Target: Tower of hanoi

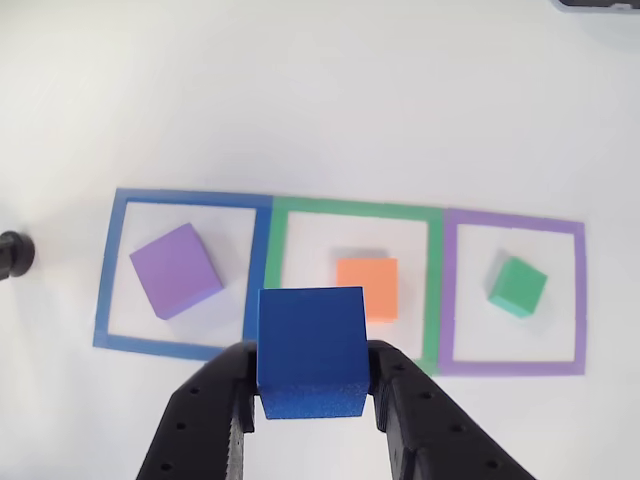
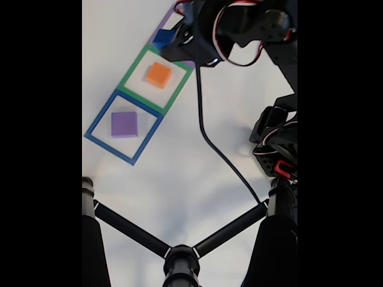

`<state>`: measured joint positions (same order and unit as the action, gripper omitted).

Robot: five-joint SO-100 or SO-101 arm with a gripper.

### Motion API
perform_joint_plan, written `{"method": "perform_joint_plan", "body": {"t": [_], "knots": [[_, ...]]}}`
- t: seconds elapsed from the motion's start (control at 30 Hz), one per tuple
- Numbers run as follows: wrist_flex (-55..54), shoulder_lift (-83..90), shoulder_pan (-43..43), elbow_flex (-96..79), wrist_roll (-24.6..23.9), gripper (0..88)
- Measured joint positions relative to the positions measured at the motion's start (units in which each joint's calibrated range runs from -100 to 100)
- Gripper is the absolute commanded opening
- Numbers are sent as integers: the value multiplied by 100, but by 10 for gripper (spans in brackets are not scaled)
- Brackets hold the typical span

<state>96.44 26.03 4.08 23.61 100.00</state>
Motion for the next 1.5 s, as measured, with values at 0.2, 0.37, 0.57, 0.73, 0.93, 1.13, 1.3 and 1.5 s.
{"method": "perform_joint_plan", "body": {"t": [0.2, 0.37, 0.57, 0.73, 0.93, 1.13, 1.3, 1.5], "knots": [[206, -25, -525, 473, 0, 0], [127, 193, -982, -525, 0, 1], [-1575, 1234, -1672, -3346, 0, 1], [-3292, 1914, -2187, -5660, 0, 1], [-5200, 2057, -2624, -7596, 0, 2], [-7432, 1654, -2799, -8852, 0, 11], [-9189, 966, -2954, -9480, 0, 1], [-10471, 8, -3110, -9514, 0, 1]]}}
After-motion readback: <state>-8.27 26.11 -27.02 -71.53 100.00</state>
